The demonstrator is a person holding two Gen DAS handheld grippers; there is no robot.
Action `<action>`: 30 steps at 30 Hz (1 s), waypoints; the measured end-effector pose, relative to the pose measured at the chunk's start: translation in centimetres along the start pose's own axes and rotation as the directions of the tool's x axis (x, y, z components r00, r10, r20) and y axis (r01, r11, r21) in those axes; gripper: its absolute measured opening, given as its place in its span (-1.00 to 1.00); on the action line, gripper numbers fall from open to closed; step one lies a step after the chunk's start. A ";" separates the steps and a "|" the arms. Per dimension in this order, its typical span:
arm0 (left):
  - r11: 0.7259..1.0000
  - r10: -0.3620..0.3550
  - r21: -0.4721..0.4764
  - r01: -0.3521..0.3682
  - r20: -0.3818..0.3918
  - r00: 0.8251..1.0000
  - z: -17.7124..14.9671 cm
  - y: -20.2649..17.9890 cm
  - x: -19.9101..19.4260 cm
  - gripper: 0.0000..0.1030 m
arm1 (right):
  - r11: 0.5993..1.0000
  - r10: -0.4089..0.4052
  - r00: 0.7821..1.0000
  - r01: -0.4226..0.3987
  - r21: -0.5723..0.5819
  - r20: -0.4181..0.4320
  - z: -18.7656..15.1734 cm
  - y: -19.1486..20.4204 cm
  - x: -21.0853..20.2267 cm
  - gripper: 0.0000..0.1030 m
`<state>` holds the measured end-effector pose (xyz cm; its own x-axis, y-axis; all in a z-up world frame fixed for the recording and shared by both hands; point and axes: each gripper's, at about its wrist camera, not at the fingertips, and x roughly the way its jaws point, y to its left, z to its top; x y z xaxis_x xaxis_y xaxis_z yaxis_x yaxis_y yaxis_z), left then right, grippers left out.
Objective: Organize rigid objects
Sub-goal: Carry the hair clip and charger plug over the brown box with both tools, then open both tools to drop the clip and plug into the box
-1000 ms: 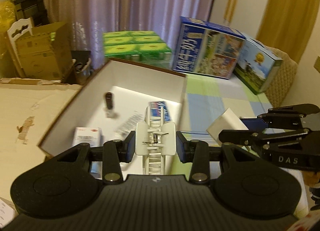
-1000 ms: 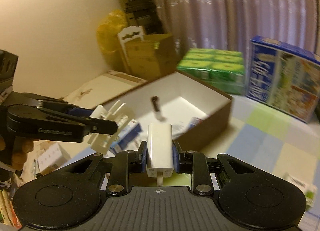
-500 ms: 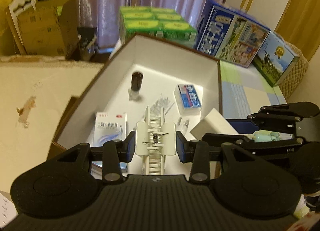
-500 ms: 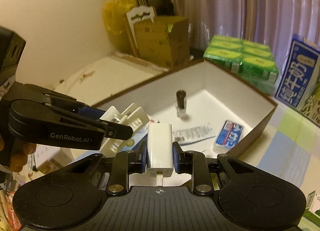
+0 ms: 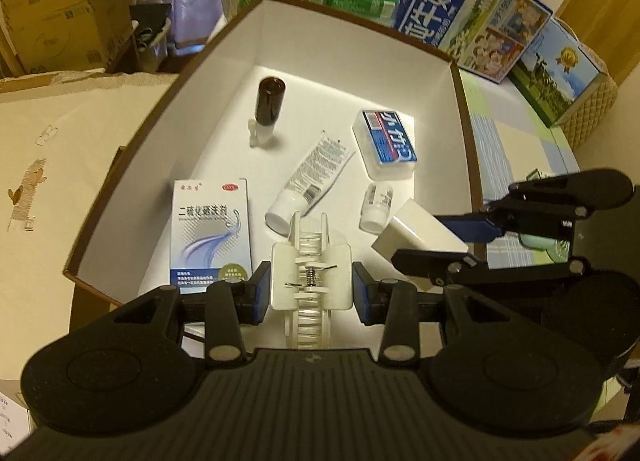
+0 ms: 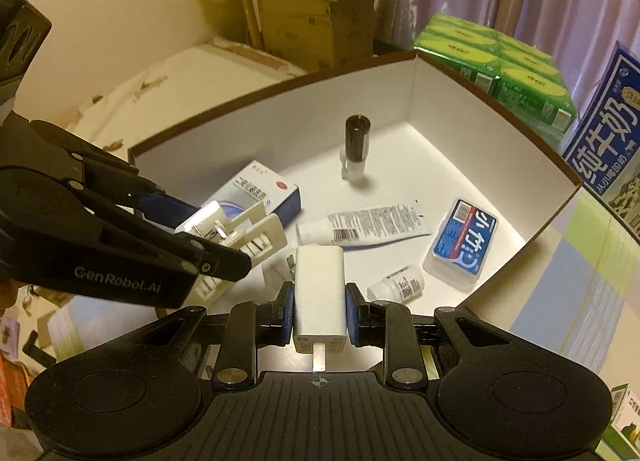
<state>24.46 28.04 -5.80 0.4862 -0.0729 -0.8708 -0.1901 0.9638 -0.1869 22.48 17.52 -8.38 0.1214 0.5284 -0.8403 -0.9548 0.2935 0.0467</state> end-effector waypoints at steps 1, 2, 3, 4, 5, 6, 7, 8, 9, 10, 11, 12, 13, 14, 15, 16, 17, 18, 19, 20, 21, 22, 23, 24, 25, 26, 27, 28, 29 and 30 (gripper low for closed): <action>1.000 -0.003 0.004 0.003 -0.006 1.000 0.0 0.0 0.1 -0.30 | 1.000 -0.003 1.000 0.003 -0.005 -0.007 0.1 0.0 0.1 -0.57; 1.000 -0.005 0.010 0.005 -0.011 1.000 0.0 0.0 0.3 -0.30 | 1.000 -0.005 1.000 0.005 -0.010 -0.013 0.1 -0.1 0.3 -0.57; 1.000 -0.007 0.016 0.008 -0.015 1.000 0.0 0.0 0.4 -0.30 | 1.000 -0.005 1.000 0.005 -0.011 -0.017 0.1 -0.1 0.3 -0.57; 1.000 -0.009 0.019 0.009 -0.018 1.000 0.1 0.0 0.5 -0.30 | 1.000 -0.007 1.000 0.007 -0.013 -0.022 0.1 -0.1 0.4 -0.57; 1.000 -0.009 0.022 0.010 -0.021 1.000 0.1 0.0 0.6 -0.30 | 1.000 -0.010 1.000 0.010 -0.015 -0.027 0.1 -0.2 0.5 -0.57; 1.000 -0.010 0.021 0.011 -0.023 1.000 0.1 0.0 0.7 -0.30 | 1.000 -0.012 0.999 0.012 -0.017 -0.031 0.1 -0.2 0.6 -0.57; 1.000 -0.012 0.020 0.013 -0.026 1.000 0.0 0.0 0.8 -0.30 | 1.000 -0.013 0.999 0.012 -0.017 -0.035 0.1 -0.3 0.7 -0.57; 1.000 -0.015 0.018 0.015 -0.029 0.999 0.0 0.0 0.9 -0.30 | 1.000 -0.012 0.999 0.012 -0.017 -0.039 0.1 -0.4 0.8 -0.57; 1.000 -0.017 0.018 0.018 -0.033 0.999 0.0 0.0 1.0 -0.30 | 1.000 -0.012 0.999 0.011 -0.018 -0.042 0.1 -0.4 0.8 -0.57; 1.000 -0.019 0.017 0.019 -0.037 0.999 0.0 0.0 1.1 -0.30 | 1.000 -0.013 0.999 0.012 -0.021 -0.044 0.1 -0.4 0.9 -0.57; 1.000 -0.019 0.017 0.020 -0.041 0.999 0.0 0.1 1.3 -0.30 | 1.000 -0.014 0.999 0.013 -0.023 -0.048 0.1 -0.4 0.9 -0.57; 1.000 -0.020 0.017 0.021 -0.048 0.999 0.0 0.1 1.4 -0.30 | 1.000 -0.013 0.999 0.012 -0.025 -0.051 0.1 -0.4 1.0 -0.57; 1.000 -0.020 0.017 0.021 -0.054 0.998 0.0 0.2 1.5 -0.30 | 1.000 -0.014 0.998 0.012 -0.026 -0.054 0.1 -0.5 1.0 -0.57; 1.000 -0.022 0.018 0.023 -0.061 0.998 0.0 0.2 1.6 -0.30 | 1.000 -0.015 0.998 0.013 -0.026 -0.057 0.1 -0.6 1.1 -0.57; 0.999 -0.027 0.019 0.029 -0.067 0.997 0.0 0.3 1.7 -0.30 | 1.000 -0.015 0.998 0.014 -0.026 -0.059 0.0 -0.6 1.1 -0.57; 0.999 -0.028 0.022 0.030 -0.068 0.997 0.0 0.2 1.8 -0.30 | 1.000 -0.016 0.998 0.014 -0.027 -0.062 0.0 -0.6 1.1 -0.57; 0.999 -0.032 0.028 0.034 -0.073 0.997 0.0 0.2 1.8 -0.32 | 1.000 -0.016 0.998 0.014 -0.027 -0.064 0.0 -0.7 1.1 -0.56; 0.999 -0.034 0.033 0.037 -0.075 0.997 0.0 0.2 1.8 -0.32 | 1.000 -0.016 0.998 0.014 -0.028 -0.066 0.0 -0.7 1.2 -0.56; 0.999 -0.035 0.037 0.038 -0.075 0.997 0.0 0.1 1.7 -0.31 | 1.000 -0.016 0.998 0.014 -0.028 -0.068 0.0 -0.7 1.2 -0.57; 0.999 -0.034 0.040 0.037 -0.076 0.997 0.0 0.0 1.8 -0.29 | 1.000 -0.015 0.997 0.013 -0.028 -0.070 0.0 -0.7 1.2 -0.56; 0.998 -0.033 0.046 0.037 -0.078 0.996 0.0 0.0 1.8 -0.26 | 1.000 -0.014 0.997 0.012 -0.028 -0.071 0.0 -0.7 1.2 -0.57; 0.998 -0.031 0.049 0.035 -0.078 0.996 0.0 0.0 1.7 -0.23 | 1.000 -0.013 0.997 0.011 -0.027 -0.071 0.0 -0.7 1.2 -0.56; 0.998 -0.027 0.051 0.031 -0.075 0.997 0.0 0.0 1.7 -0.20 | 1.000 -0.012 0.997 0.010 -0.026 -0.072 0.0 -0.7 1.2 -0.56; 0.998 -0.021 0.054 0.025 -0.074 0.997 0.0 0.0 1.6 -0.19 | 1.000 -0.010 0.997 0.009 -0.026 -0.074 0.0 -0.7 1.2 -0.56; 0.998 -0.013 0.059 0.017 -0.072 0.997 0.1 0.0 1.6 -0.19 | 1.000 -0.009 0.997 0.007 -0.025 -0.075 0.0 -0.7 1.2 -0.57; 0.998 -0.006 0.062 0.010 -0.069 0.998 0.1 0.1 1.5 -0.19 | 1.000 -0.007 0.997 0.006 -0.024 -0.076 0.0 -0.7 1.2 -0.56; 0.998 -0.001 0.064 0.005 -0.065 0.998 0.1 0.2 1.4 -0.19 | 1.000 -0.005 0.997 0.003 -0.024 -0.076 0.0 -0.6 1.2 -0.56; 0.998 0.001 0.065 0.003 -0.063 0.998 0.2 0.2 1.3 -0.19 | 1.000 -0.002 0.997 0.001 -0.022 -0.073 0.0 -0.6 1.2 -0.56; 0.998 0.003 0.066 0.001 -0.060 0.998 0.2 0.3 1.3 -0.19 | 1.000 0.003 0.998 -0.004 -0.017 -0.067 0.0 -0.6 1.2 -0.56; 0.998 0.006 0.068 -0.002 -0.058 0.998 0.2 0.3 1.2 -0.19 | 1.000 0.008 0.998 -0.009 -0.014 -0.056 0.1 -0.6 1.0 -0.56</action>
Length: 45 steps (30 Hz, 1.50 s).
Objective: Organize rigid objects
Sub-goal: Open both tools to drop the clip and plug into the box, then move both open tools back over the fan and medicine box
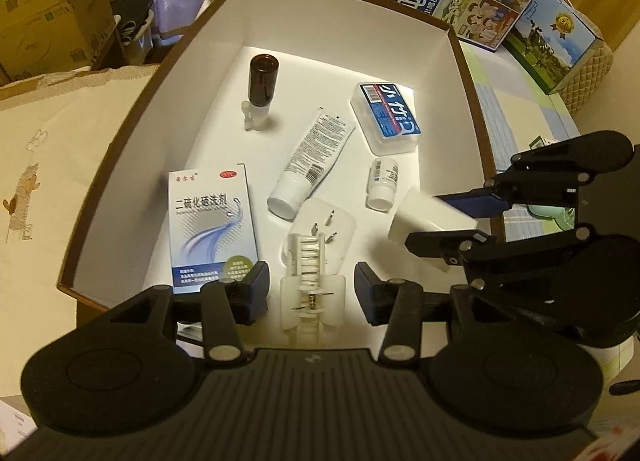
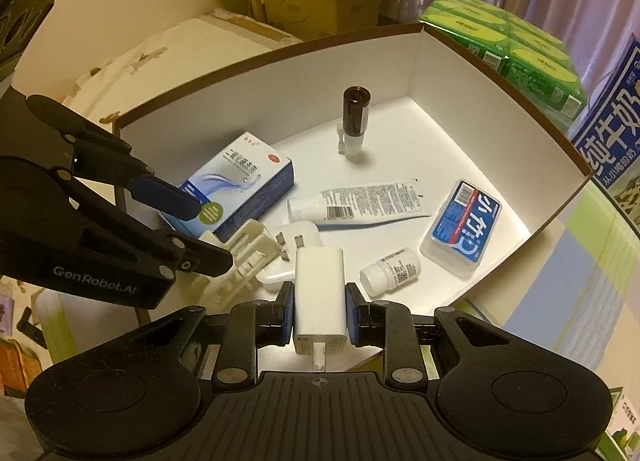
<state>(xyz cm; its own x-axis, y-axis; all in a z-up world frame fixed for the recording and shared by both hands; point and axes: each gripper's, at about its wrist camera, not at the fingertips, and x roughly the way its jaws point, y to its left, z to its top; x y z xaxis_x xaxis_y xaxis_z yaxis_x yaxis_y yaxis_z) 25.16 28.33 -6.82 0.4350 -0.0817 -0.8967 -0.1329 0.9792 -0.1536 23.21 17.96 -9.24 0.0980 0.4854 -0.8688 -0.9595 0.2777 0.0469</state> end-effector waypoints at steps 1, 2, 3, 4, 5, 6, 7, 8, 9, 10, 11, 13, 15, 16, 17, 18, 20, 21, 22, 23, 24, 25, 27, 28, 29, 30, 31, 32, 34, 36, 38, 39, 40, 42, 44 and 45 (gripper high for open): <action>1.000 0.004 0.002 -0.004 0.002 1.000 0.0 0.0 -0.1 -0.18 | 1.000 0.000 1.000 0.000 0.001 0.008 0.1 0.1 -0.1 -0.56; 1.000 0.009 0.004 -0.009 0.004 1.000 0.0 0.0 -0.1 -0.17 | 1.000 -0.009 1.000 0.009 0.001 0.017 0.2 0.1 -0.2 -0.56; 1.000 0.015 0.005 -0.015 0.006 1.000 0.0 0.1 -0.2 -0.17 | 1.000 -0.018 1.000 0.018 -0.004 0.021 0.2 0.2 -0.3 -0.54; 1.000 0.018 0.007 -0.018 0.008 1.000 0.0 0.0 -0.2 -0.17 | 1.000 -0.020 1.000 0.020 -0.011 0.020 0.3 0.3 -0.3 -0.50; 1.000 0.019 0.009 -0.019 0.009 1.000 0.0 0.0 -0.3 -0.17 | 1.000 -0.014 1.000 0.014 -0.018 0.017 0.3 0.4 -0.4 -0.48; 1.000 0.018 0.009 -0.018 0.011 1.000 -0.1 0.0 -0.3 -0.17 | 1.000 -0.010 1.000 0.010 -0.020 0.016 0.2 0.3 -0.5 -0.43; 1.000 0.017 0.011 -0.017 0.012 1.000 -0.1 0.0 -0.4 -0.17 | 1.000 -0.008 1.000 0.008 -0.019 0.014 0.1 0.4 -0.5 -0.38; 1.000 0.018 0.013 -0.018 0.013 1.000 -0.1 -0.1 -0.4 -0.17 | 1.000 -0.006 1.000 0.006 -0.018 0.013 0.0 0.4 -0.6 -0.35; 1.000 0.020 0.016 -0.020 0.014 1.000 -0.2 -0.1 -0.5 -0.17 | 1.000 -0.003 1.000 0.003 -0.018 0.012 -0.1 0.4 -0.6 -0.30; 1.000 0.022 0.018 -0.022 0.015 1.000 -0.2 -0.2 -0.6 -0.17 | 1.000 0.000 1.000 0.001 -0.016 0.013 -0.2 0.3 -0.7 -0.27; 1.000 0.022 0.020 -0.023 0.016 1.000 -0.2 -0.2 -0.6 -0.17 | 1.000 -0.001 1.000 0.001 -0.014 0.015 -0.3 0.3 -0.8 -0.26; 1.000 0.023 0.020 -0.023 0.016 1.000 -0.2 -0.2 -0.6 -0.17 | 1.000 -0.004 1.000 0.004 -0.009 0.015 -0.4 0.4 -0.8 -0.24; 1.000 0.024 0.019 -0.025 0.018 1.000 -0.2 -0.3 -0.6 -0.17 | 1.000 -0.003 1.000 0.003 -0.005 0.016 -0.6 0.3 -0.9 -0.23; 1.000 0.024 0.019 -0.025 0.020 1.000 -0.2 -0.3 -0.7 -0.17 | 1.000 -0.004 1.000 0.004 -0.003 0.018 -0.6 0.3 -0.9 -0.23; 1.000 0.025 0.019 -0.025 0.022 0.999 -0.2 -0.4 -0.8 -0.17 | 1.000 -0.005 1.000 0.005 -0.001 0.021 -0.7 0.3 -1.0 -0.23; 0.999 0.025 0.020 -0.026 0.024 0.999 -0.2 -0.4 -0.9 -0.17 | 1.000 -0.005 1.000 0.005 0.002 0.024 -0.8 0.2 -1.1 -0.22; 0.999 0.027 0.021 -0.027 0.029 0.999 -0.2 -0.5 -1.1 -0.17 | 1.000 -0.001 0.999 0.000 0.013 0.034 -0.9 0.2 -1.4 -0.22; 0.999 0.028 0.021 -0.028 0.030 0.999 -0.2 -0.6 -1.2 -0.17 | 1.000 0.002 0.999 -0.002 0.016 0.038 -0.9 0.2 -1.6 -0.21; 0.999 0.029 0.021 -0.029 0.033 0.999 -0.2 -0.7 -1.3 -0.16 | 1.000 0.003 0.999 -0.003 0.019 0.042 -0.9 0.2 -1.8 -0.21; 0.999 0.029 0.022 -0.030 0.036 0.999 -0.2 -0.8 -1.4 -0.16 | 1.000 0.002 0.999 -0.003 0.020 0.048 -1.0 0.2 -1.9 -0.21; 0.999 0.029 0.024 -0.030 0.038 0.999 -0.2 -0.8 -1.5 -0.16 | 1.000 0.002 0.999 -0.003 0.022 0.052 -1.0 0.3 -2.1 -0.21; 0.999 0.030 0.025 -0.031 0.041 0.999 -0.2 -0.9 -1.6 -0.16 | 1.000 0.004 0.998 -0.005 0.025 0.058 -1.1 0.3 -2.3 -0.21; 0.999 0.032 0.028 -0.033 0.048 0.998 -0.2 -1.2 -1.9 -0.16 | 0.999 0.006 0.998 -0.008 0.031 0.069 -1.2 0.2 -2.7 -0.21; 0.999 0.033 0.029 -0.035 0.053 0.998 -0.3 -1.3 -2.1 -0.16 | 0.999 0.007 0.997 -0.009 0.033 0.075 -1.3 0.2 -2.9 -0.21; 0.999 0.034 0.031 -0.036 0.056 0.998 -0.3 -1.5 -2.2 -0.16 | 0.999 0.006 0.997 -0.009 0.036 0.081 -1.3 0.2 -3.1 -0.20; 0.999 0.035 0.034 -0.037 0.060 0.998 -0.3 -1.7 -2.3 -0.16 | 0.999 0.006 0.996 -0.010 0.039 0.087 -1.4 0.1 -3.4 -0.20; 0.999 0.036 0.036 -0.039 0.064 0.997 -0.3 -1.8 -2.5 -0.16 | 0.999 0.008 0.995 -0.012 0.042 0.097 -1.5 0.1 -3.7 -0.20; 0.998 0.038 0.038 -0.040 0.069 0.997 -0.4 -2.0 -2.7 -0.16 | 0.999 0.009 0.994 -0.014 0.047 0.105 -1.6 0.0 -4.1 -0.20; 0.998 0.041 0.041 -0.045 0.082 0.996 -0.4 -2.5 -3.2 -0.16 | 0.998 0.013 0.992 -0.020 0.059 0.126 -1.9 -0.1 -4.8 -0.20; 0.998 0.046 0.046 -0.051 0.100 0.994 -0.5 -3.0 -3.7 -0.16 | 0.997 0.016 0.989 -0.027 0.075 0.150 -2.3 -0.3 -5.6 -0.20; 0.997 0.049 0.057 -0.056 0.123 0.991 -0.7 -3.7 -4.3 -0.16 | 0.995 0.016 0.984 -0.033 0.097 0.175 -2.9 -0.6 -6.6 -0.20; 0.996 0.047 0.063 -0.056 0.136 0.990 -0.8 -4.1 -4.7 -0.16 | 0.994 0.015 0.983 -0.036 0.108 0.184 -3.2 -0.8 -7.1 -0.20; 0.996 0.044 0.070 -0.055 0.146 0.988 -1.0 -4.5 -5.0 -0.16 | 0.992 0.013 0.981 -0.037 0.120 0.194 -3.5 -1.0 -7.7 -0.20; 0.995 0.034 0.086 -0.049 0.169 0.985 -1.3 -5.6 -5.6 -0.16 | 0.989 0.005 0.977 -0.036 0.144 0.214 -4.5 -1.5 -8.8 -0.20; 0.994 0.023 0.102 -0.043 0.190 0.982 -1.7 -6.7 -6.2 -0.16 | 0.984 -0.008 0.973 -0.033 0.173 0.230 -5.6 -2.0 -9.9 -0.20; 0.993 0.018 0.108 -0.040 0.200 0.980 -1.9 -7.4 -6.4 -0.16 | 0.982 -0.014 0.972 -0.032 0.188 0.235 -6.2 -2.3 -10.4 -0.20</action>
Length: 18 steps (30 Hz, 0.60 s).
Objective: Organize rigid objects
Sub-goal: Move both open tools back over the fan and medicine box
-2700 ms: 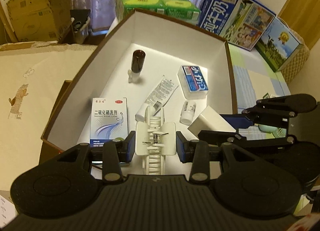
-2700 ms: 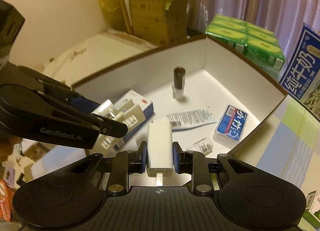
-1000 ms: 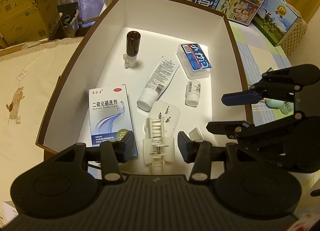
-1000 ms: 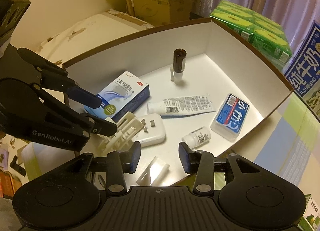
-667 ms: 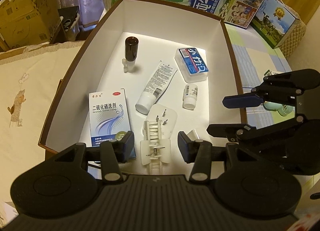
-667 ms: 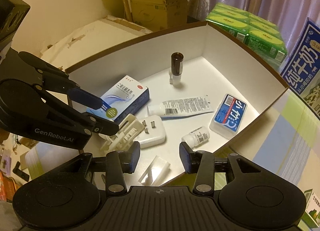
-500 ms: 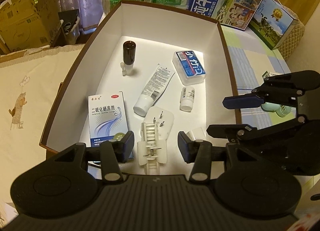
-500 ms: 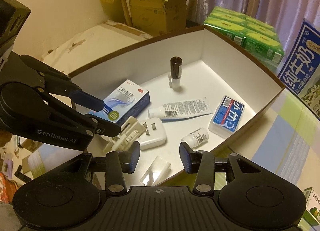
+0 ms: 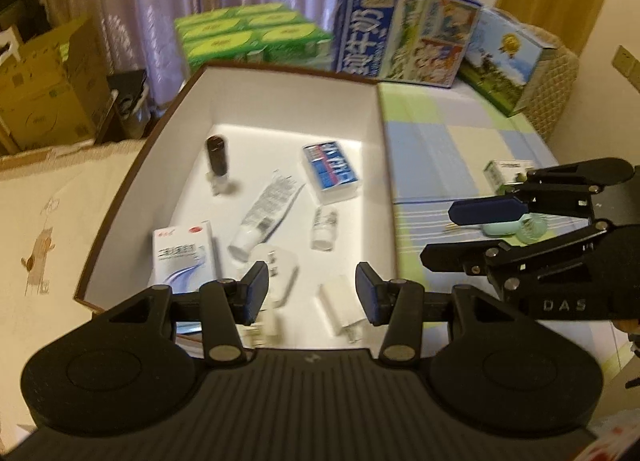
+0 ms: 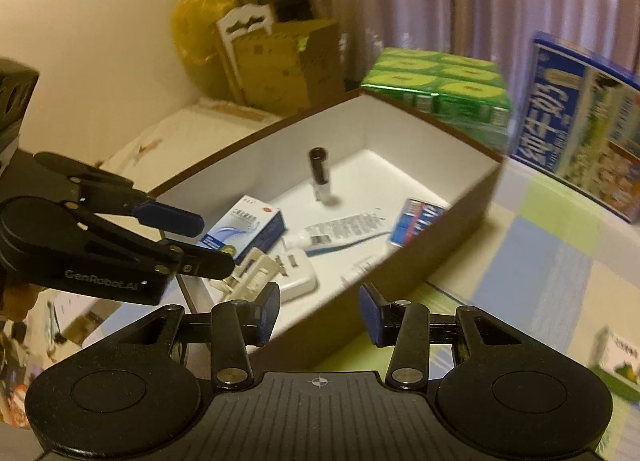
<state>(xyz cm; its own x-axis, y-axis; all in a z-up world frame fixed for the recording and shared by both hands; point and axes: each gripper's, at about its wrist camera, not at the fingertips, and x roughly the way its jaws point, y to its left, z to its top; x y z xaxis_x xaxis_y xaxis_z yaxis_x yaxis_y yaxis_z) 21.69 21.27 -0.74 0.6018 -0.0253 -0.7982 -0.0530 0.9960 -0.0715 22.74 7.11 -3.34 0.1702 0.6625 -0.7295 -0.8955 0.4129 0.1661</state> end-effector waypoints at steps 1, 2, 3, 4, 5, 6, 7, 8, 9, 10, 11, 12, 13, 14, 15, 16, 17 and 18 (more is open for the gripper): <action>1.000 -0.004 0.005 0.004 0.008 1.000 -0.1 -0.6 -0.2 -0.16 | 1.000 -0.007 1.000 0.007 0.014 0.007 -0.4 -0.4 -0.7 -0.20; 1.000 -0.010 0.010 0.009 0.017 1.000 -0.2 -1.4 -0.4 -0.16 | 0.999 -0.018 1.000 0.018 0.029 0.014 -1.0 -0.9 -1.4 -0.20; 1.000 -0.014 0.016 0.014 0.026 1.000 -0.3 -2.1 -0.5 -0.16 | 0.999 -0.027 0.999 0.026 0.041 0.018 -1.4 -1.4 -2.1 -0.20; 1.000 -0.018 0.019 0.017 0.033 0.999 -0.4 -2.7 -0.6 -0.16 | 0.998 -0.036 0.999 0.035 0.056 0.022 -2.0 -1.9 -2.7 -0.20; 1.000 -0.023 0.022 0.022 0.038 0.999 -0.6 -3.4 -0.7 -0.16 | 0.996 -0.047 0.999 0.045 0.075 0.024 -2.6 -2.4 -3.5 -0.20; 0.999 -0.030 0.024 0.029 0.038 0.999 -0.8 -4.1 -0.6 -0.16 | 0.994 -0.054 0.998 0.052 0.092 0.026 -3.2 -3.0 -4.1 -0.20; 0.999 -0.038 0.024 0.037 0.037 0.999 -1.0 -4.7 -0.6 -0.16 | 0.992 -0.061 0.998 0.058 0.111 0.026 -3.9 -3.6 -4.8 -0.20; 0.999 -0.048 0.024 0.047 0.035 0.998 -1.1 -5.5 -0.5 -0.16 | 0.989 -0.068 0.997 0.064 0.131 0.026 -4.6 -4.2 -5.5 -0.20; 0.998 -0.057 0.027 0.056 0.033 0.998 -1.2 -6.1 -0.4 -0.16 | 0.985 -0.078 0.997 0.073 0.154 0.024 -5.3 -4.9 -6.2 -0.20; 0.997 -0.065 0.031 0.064 0.032 0.997 -1.3 -6.9 -0.3 -0.16 | 0.982 -0.086 0.996 0.081 0.172 0.023 -5.9 -5.5 -6.7 -0.20; 0.997 -0.072 0.037 0.071 0.032 0.997 -1.5 -7.6 -0.2 -0.16 | 0.976 -0.096 0.995 0.090 0.196 0.021 -6.6 -6.2 -7.3 -0.20; 0.996 -0.078 0.043 0.077 0.031 0.996 -1.6 -8.3 -0.1 -0.16 | 0.971 -0.103 0.995 0.097 0.218 0.018 -7.2 -6.9 -7.9 -0.20; 0.995 -0.085 0.049 0.084 0.030 0.996 -1.8 -9.1 0.0 -0.16 | 0.965 -0.109 0.994 0.103 0.241 0.015 -7.8 -7.6 -8.5 -0.20; 0.994 -0.095 0.056 0.093 0.030 0.995 -1.9 -9.9 0.2 -0.16 | 0.957 -0.118 0.993 0.110 0.267 0.012 -8.5 -8.3 -9.1 -0.20; 0.993 -0.101 0.061 0.099 0.030 0.994 -1.9 -10.6 0.4 -0.16 | 0.951 -0.125 0.992 0.117 0.288 0.010 -9.2 -9.0 -9.7 -0.20; 0.992 -0.109 0.069 0.107 0.027 0.994 -2.0 -11.4 0.6 -0.16 | 0.942 -0.135 0.991 0.126 0.310 0.006 -9.8 -9.7 -10.2 -0.20; 0.990 -0.117 0.080 0.115 0.024 0.993 -2.1 -12.3 0.8 -0.16 | 0.935 -0.143 0.990 0.135 0.327 0.003 -10.4 -10.3 -10.6 -0.20; 0.989 -0.123 0.091 0.120 0.021 0.992 -2.1 -13.0 1.0 -0.16 | 0.927 -0.155 0.988 0.146 0.347 -0.001 -11.0 -10.9 -11.1 -0.20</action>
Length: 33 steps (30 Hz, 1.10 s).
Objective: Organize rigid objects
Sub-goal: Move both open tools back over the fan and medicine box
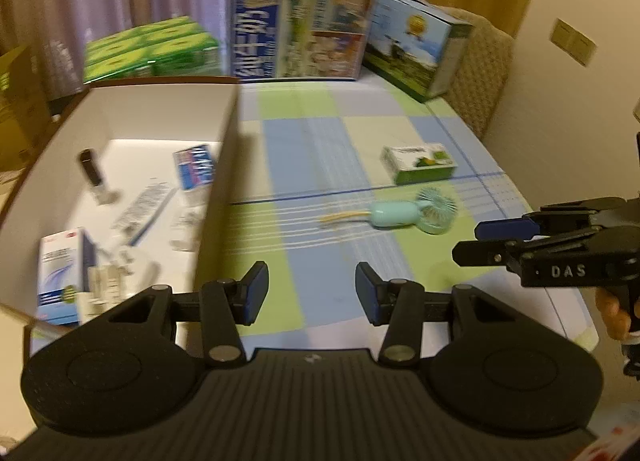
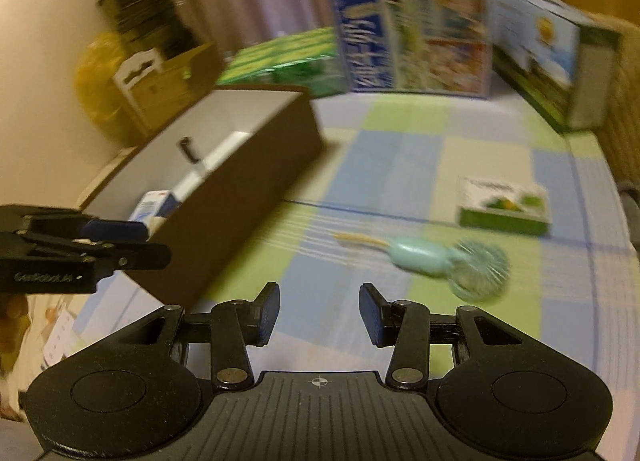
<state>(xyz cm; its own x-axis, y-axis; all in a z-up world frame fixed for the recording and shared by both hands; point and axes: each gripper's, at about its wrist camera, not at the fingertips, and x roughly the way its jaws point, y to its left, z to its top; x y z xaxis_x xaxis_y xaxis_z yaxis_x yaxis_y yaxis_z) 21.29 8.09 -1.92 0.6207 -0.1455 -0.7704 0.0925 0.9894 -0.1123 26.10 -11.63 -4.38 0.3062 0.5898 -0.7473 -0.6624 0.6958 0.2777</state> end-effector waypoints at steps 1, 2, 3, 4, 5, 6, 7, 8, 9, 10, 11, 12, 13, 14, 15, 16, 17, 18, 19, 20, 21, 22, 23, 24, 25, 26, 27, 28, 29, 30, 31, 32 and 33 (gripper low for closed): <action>1.000 -0.004 0.013 0.004 -0.002 1.000 0.0 -0.7 0.4 -0.16 | 1.000 -0.014 1.000 0.014 0.021 -0.002 -0.3 -0.9 -0.3 -0.20; 1.000 -0.007 0.026 0.007 -0.006 1.000 0.0 -1.5 0.8 -0.16 | 0.999 -0.022 1.000 0.022 0.037 -0.003 -0.6 -1.6 -0.5 -0.20; 0.999 -0.012 0.035 0.012 -0.007 1.000 0.0 -2.0 1.1 -0.16 | 0.998 -0.027 1.000 0.028 0.050 -0.003 -0.8 -2.3 -0.7 -0.20; 0.999 -0.016 0.039 0.016 -0.010 1.000 0.0 -2.5 1.5 -0.16 | 0.998 -0.034 0.999 0.034 0.060 -0.002 -1.1 -2.9 -0.9 -0.20; 0.999 -0.018 0.039 0.019 -0.015 1.000 0.0 -2.9 1.9 -0.16 | 0.997 -0.042 0.999 0.042 0.065 -0.001 -1.2 -3.6 -1.0 -0.20; 0.999 -0.017 0.039 0.018 -0.018 1.000 0.0 -3.1 2.3 -0.16 | 0.997 -0.051 0.999 0.051 0.064 -0.002 -1.4 -4.1 -1.1 -0.20; 0.999 -0.012 0.038 0.013 -0.022 1.000 0.1 -3.4 2.7 -0.16 | 0.996 -0.062 0.998 0.062 0.060 -0.004 -1.5 -4.6 -1.1 -0.20; 0.999 -0.004 0.035 0.005 -0.028 1.000 0.1 -3.6 3.2 -0.16 | 0.996 -0.076 0.997 0.076 0.053 -0.007 -1.6 -5.2 -1.0 -0.20; 0.999 0.004 0.033 -0.003 -0.033 0.999 0.1 -3.7 3.6 -0.16 | 0.995 -0.088 0.996 0.088 0.046 -0.009 -1.6 -5.8 -0.9 -0.20; 1.000 0.010 0.029 -0.009 -0.037 0.999 0.2 -3.8 3.9 -0.16 | 0.994 -0.096 0.995 0.097 0.041 -0.010 -1.8 -6.3 -0.7 -0.20; 1.000 0.015 0.023 -0.014 -0.042 0.999 0.2 -3.9 4.3 -0.16 | 0.994 -0.105 0.994 0.105 0.035 -0.011 -1.8 -6.9 -0.5 -0.20; 1.000 0.020 0.016 -0.020 -0.047 0.999 0.2 -3.9 4.7 -0.16 | 0.993 -0.111 0.994 0.111 0.033 -0.011 -1.8 -7.5 -0.3 -0.20; 1.000 0.026 0.011 -0.025 -0.053 0.998 0.2 -3.9 5.1 -0.16 | 0.993 -0.118 0.993 0.118 0.031 -0.013 -1.8 -7.9 0.0 -0.20; 1.000 0.031 0.006 -0.031 -0.059 0.998 0.3 -3.8 5.4 -0.16 | 0.992 -0.124 0.992 0.125 0.030 -0.017 -1.6 -8.5 0.3 -0.20; 0.999 0.037 0.002 -0.037 -0.065 0.997 0.2 -3.8 5.8 -0.16 | 0.992 -0.124 0.992 0.124 0.030 -0.019 -1.6 -9.0 0.7 -0.20; 0.999 0.042 0.000 -0.042 -0.070 0.997 0.2 -3.7 6.1 -0.16 | 0.992 -0.120 0.993 0.121 0.031 -0.019 -1.4 -9.5 1.0 -0.20; 0.999 0.051 -0.004 -0.051 -0.077 0.996 0.2 -3.6 6.5 -0.16 | 0.993 -0.118 0.993 0.118 0.031 -0.019 -1.2 -10.0 1.3 -0.20; 0.998 0.059 -0.010 -0.060 -0.085 0.995 0.2 -3.4 6.9 -0.16 | 0.993 -0.118 0.993 0.119 0.028 -0.021 -1.0 -10.3 1.7 -0.20; 0.998 0.064 -0.018 -0.066 -0.091 0.994 0.2 -3.2 7.2 -0.16 | 0.993 -0.118 0.993 0.119 0.023 -0.021 -0.7 -10.6 2.0 -0.20; 0.997 0.070 -0.027 -0.073 -0.097 0.993 0.2 -3.0 7.5 -0.16 | 0.993 -0.117 0.993 0.118 0.016 -0.019 -0.5 -10.9 2.4 -0.20; 0.996 0.076 -0.035 -0.080 -0.105 0.992 0.1 -2.8 7.9 -0.16 | 0.993 -0.119 0.993 0.119 0.011 -0.018 -0.2 -11.1 2.9 -0.20; 0.995 0.083 -0.041 -0.088 -0.111 0.990 0.1 -2.7 8.2 -0.16 | 0.992 -0.122 0.992 0.122 0.008 -0.019 0.2 -11.4 3.4 -0.20; 0.994 0.093 -0.049 -0.099 -0.117 0.989 0.1 -2.4 8.6 -0.16 | 0.992 -0.125 0.992 0.126 0.010 -0.018 0.6 -11.7 3.9 -0.20; 0.993 0.100 -0.056 -0.107 -0.121 0.988 0.1 -2.2 8.8 -0.16 | 0.992 -0.128 0.992 0.128 0.013 -0.018 1.0 -12.0 4.4 -0.20; 0.991 0.106 -0.062 -0.115 -0.125 0.986 0.1 -2.0 9.1 -0.16 | 0.991 -0.129 0.991 0.130 0.020 -0.018 1.6 -12.3 5.0 -0.20; 0.990 0.113 -0.070 -0.122 -0.131 0.985 0.2 -1.7 9.4 -0.16 | 0.992 -0.125 0.992 0.126 0.029 -0.017 2.0 -12.6 5.5 -0.20; 0.989 0.118 -0.075 -0.128 -0.134 0.984 0.2 -1.5 9.7 -0.16 | 0.992 -0.120 0.993 0.121 0.038 -0.017 2.5 -12.9 6.0 -0.20; 0.988 0.122 -0.079 -0.134 -0.137 0.983 0.2 -1.4 9.9 -0.16 | 0.992 -0.114 0.993 0.114 0.050 -0.017 3.0 -13.3 6.4 -0.20; 0.987 0.127 -0.083 -0.140 -0.140 0.982 0.3 -1.3 10.1 -0.16 | 0.993 -0.104 0.994 0.105 0.060 -0.019 3.5 -13.6 6.9 -0.20; 0.985 0.132 -0.087 -0.146 -0.143 0.981 0.4 -1.1 10.4 -0.16 | 0.993 -0.097 0.995 0.098 0.067 -0.022 3.9 -13.8 7.5 -0.20; 0.985 0.135 -0.091 -0.149 -0.147 0.980 0.4 -1.0 10.6 -0.16 | 0.993 -0.090 0.996 0.091 0.071 -0.025 4.3 -14.0 8.0 -0.20; 0.984 0.137 -0.094 -0.152 -0.149 0.979 0.5 -0.9 10.8 -0.16 | 0.994 -0.082 0.996 0.084 0.072 -0.027 4.7 -14.2 8.5 -0.20; 0.983 0.140 -0.098 -0.156 -0.153 0.978 0.5 -0.8 11.0 -0.16 | 0.994 -0.080 0.996 0.082 0.071 -0.031 5.0 -14.3 9.0 -0.20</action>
<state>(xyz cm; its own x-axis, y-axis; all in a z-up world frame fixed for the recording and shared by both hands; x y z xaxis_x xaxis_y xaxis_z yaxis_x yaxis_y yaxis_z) 28.44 5.65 -10.02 0.5013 -0.0038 -0.8652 -0.0821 0.9953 -0.0519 41.71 -14.18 -12.07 0.3368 0.5190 -0.7856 -0.5850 0.7691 0.2573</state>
